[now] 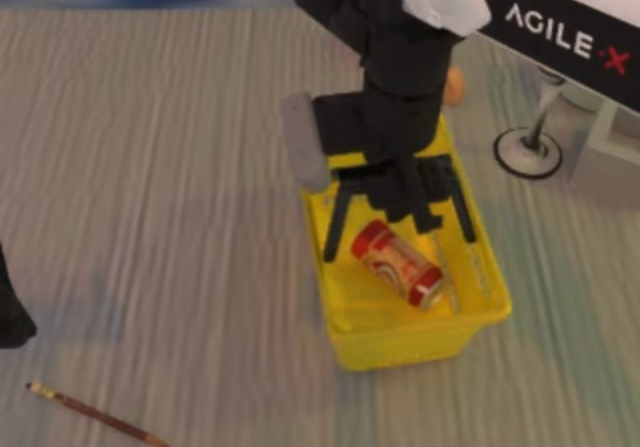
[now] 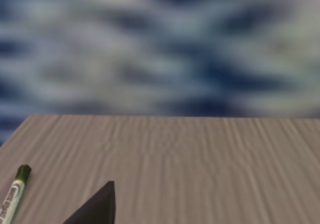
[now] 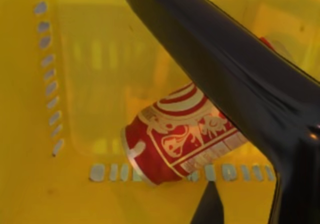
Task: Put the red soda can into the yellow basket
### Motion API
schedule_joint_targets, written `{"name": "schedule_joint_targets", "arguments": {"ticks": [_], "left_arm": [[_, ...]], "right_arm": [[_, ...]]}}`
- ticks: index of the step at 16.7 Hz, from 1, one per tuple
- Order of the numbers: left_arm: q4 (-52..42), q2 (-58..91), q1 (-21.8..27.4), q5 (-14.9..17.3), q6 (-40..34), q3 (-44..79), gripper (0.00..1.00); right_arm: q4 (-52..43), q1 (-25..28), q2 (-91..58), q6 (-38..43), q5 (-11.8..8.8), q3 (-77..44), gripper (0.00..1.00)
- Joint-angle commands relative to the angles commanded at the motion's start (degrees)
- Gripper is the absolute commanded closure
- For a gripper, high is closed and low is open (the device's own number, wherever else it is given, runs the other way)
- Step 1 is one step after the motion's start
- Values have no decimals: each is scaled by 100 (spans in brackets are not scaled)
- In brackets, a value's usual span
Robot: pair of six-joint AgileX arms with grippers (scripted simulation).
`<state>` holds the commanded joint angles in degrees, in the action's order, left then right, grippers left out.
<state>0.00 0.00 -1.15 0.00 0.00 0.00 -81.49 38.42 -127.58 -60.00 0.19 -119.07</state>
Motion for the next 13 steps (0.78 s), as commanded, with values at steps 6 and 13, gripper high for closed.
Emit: {"name": "schedule_joint_targets", "arguments": {"ticks": [6, 13], "left_arm": [[0, 0, 0, 0, 0, 0, 0], [0, 0, 0, 0, 0, 0, 0]], "right_arm": [[-101, -24, -7, -20, 3, -104, 100], [-1089, -167, 92, -212, 1, -995, 100]]}}
